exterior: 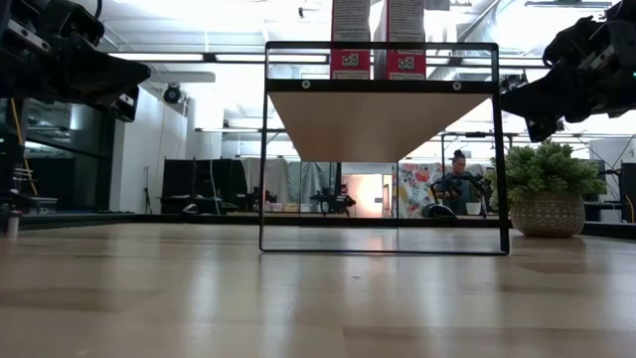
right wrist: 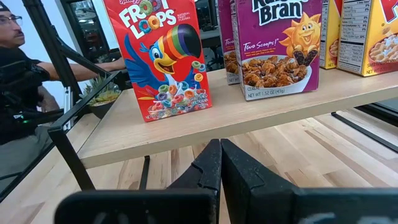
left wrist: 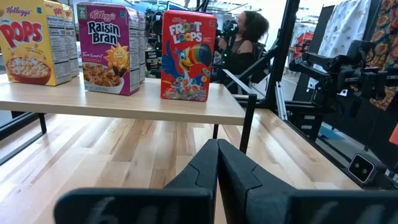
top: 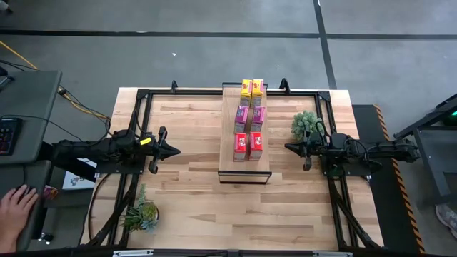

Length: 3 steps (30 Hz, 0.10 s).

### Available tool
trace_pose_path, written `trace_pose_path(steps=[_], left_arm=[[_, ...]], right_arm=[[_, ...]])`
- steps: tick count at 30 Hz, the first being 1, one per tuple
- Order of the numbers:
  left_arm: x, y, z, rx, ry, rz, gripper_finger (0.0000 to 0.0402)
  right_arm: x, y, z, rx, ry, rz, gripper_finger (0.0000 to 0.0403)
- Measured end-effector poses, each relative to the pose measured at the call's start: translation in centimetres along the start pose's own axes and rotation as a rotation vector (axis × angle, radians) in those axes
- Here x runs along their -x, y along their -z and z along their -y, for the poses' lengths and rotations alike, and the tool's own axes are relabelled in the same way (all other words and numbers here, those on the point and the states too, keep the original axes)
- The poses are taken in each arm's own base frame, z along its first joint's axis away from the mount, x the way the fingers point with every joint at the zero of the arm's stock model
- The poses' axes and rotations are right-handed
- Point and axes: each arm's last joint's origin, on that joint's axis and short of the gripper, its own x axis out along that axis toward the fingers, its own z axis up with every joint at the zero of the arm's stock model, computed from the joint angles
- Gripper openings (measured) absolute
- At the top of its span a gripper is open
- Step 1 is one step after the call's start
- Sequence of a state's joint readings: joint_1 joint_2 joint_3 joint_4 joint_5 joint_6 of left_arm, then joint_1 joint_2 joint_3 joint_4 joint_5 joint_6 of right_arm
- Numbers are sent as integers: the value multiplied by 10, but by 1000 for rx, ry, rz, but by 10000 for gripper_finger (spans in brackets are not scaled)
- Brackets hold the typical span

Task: Stack cereal on shelf
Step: Return to Home Position

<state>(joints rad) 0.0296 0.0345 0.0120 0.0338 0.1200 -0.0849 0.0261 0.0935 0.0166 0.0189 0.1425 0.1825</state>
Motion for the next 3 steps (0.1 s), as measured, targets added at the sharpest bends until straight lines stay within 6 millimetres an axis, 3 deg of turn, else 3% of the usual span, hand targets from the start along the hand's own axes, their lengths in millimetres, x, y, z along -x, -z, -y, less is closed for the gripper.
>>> trace_pose_path(steps=[3], left_arm=[[0,0,0,0,1,0,0]], right_arm=[[0,0,0,0,0,0,0]])
